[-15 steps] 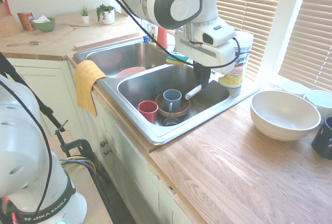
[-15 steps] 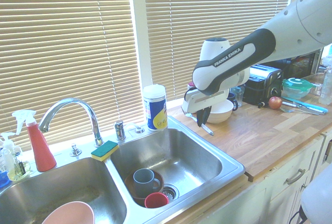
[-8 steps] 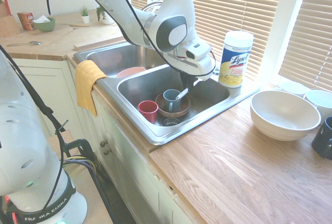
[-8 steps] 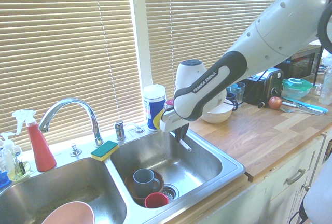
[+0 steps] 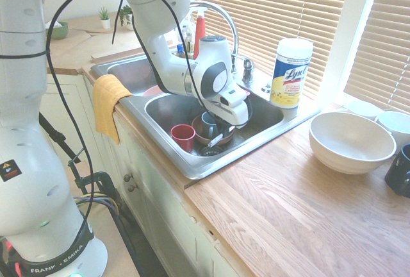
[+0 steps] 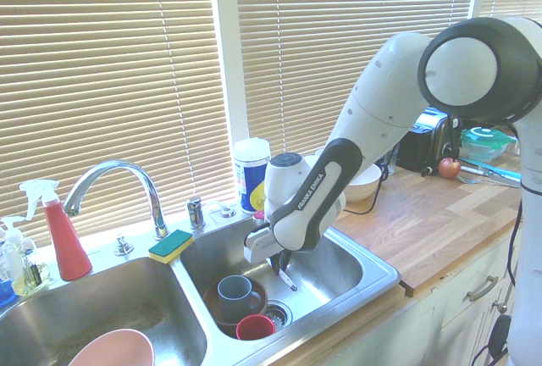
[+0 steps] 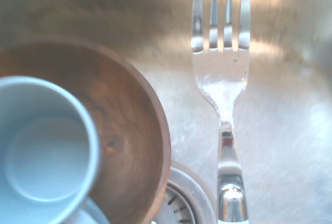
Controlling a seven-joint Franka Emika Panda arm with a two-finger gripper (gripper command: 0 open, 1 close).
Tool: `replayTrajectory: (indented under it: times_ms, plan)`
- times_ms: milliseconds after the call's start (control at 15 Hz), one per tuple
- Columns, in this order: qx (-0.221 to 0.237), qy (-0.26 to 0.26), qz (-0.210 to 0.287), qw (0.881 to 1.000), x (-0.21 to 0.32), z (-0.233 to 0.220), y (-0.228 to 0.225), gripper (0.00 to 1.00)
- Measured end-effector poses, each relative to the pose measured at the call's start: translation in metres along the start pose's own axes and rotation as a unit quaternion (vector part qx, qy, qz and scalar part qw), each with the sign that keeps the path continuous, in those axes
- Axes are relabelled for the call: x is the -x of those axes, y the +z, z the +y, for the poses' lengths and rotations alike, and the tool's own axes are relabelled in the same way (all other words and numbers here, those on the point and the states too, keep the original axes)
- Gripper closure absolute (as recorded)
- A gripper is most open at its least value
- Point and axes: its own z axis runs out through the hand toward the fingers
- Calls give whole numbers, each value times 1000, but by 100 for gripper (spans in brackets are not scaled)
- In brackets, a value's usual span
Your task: Put the fork into the sink
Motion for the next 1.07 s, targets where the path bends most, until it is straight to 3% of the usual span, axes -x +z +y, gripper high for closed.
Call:
replayTrajectory:
  times_ms: [200,267,1067]
  plan:
    - [14,1,-7,1000,11,-1,33,100]
    - [20,1,-10,1000,16,0,43,0]
    - [25,28,-15,999,15,3,68,0]
